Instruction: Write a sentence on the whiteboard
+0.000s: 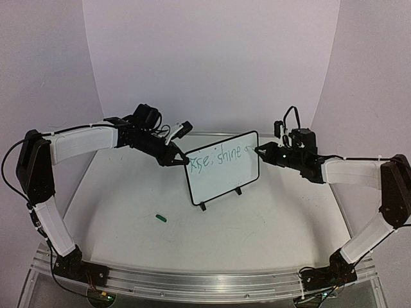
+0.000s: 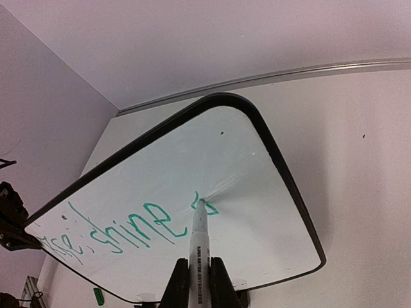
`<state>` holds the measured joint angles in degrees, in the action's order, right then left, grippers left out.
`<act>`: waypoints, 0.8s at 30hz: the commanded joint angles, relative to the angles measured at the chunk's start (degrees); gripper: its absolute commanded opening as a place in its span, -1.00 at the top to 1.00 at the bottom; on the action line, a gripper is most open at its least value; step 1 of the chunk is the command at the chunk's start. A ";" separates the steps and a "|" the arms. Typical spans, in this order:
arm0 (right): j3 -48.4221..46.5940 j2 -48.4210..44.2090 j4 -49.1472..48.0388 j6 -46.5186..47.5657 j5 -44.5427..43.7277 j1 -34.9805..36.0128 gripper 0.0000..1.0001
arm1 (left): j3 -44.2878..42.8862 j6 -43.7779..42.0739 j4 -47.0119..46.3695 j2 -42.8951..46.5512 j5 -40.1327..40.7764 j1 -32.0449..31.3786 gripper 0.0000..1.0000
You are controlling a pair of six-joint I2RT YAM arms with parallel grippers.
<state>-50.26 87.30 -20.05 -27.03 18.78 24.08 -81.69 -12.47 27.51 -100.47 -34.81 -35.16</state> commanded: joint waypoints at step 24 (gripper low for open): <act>-1.35 -1.24 -2.02 0.92 -0.92 -0.23 1.00 | 0.22 -2.94 5.89 -2.24 3.09 -1.14 1.00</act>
<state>-49.98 84.96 -20.47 -26.99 17.49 24.08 -81.76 -12.64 27.51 -100.47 -34.72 -35.31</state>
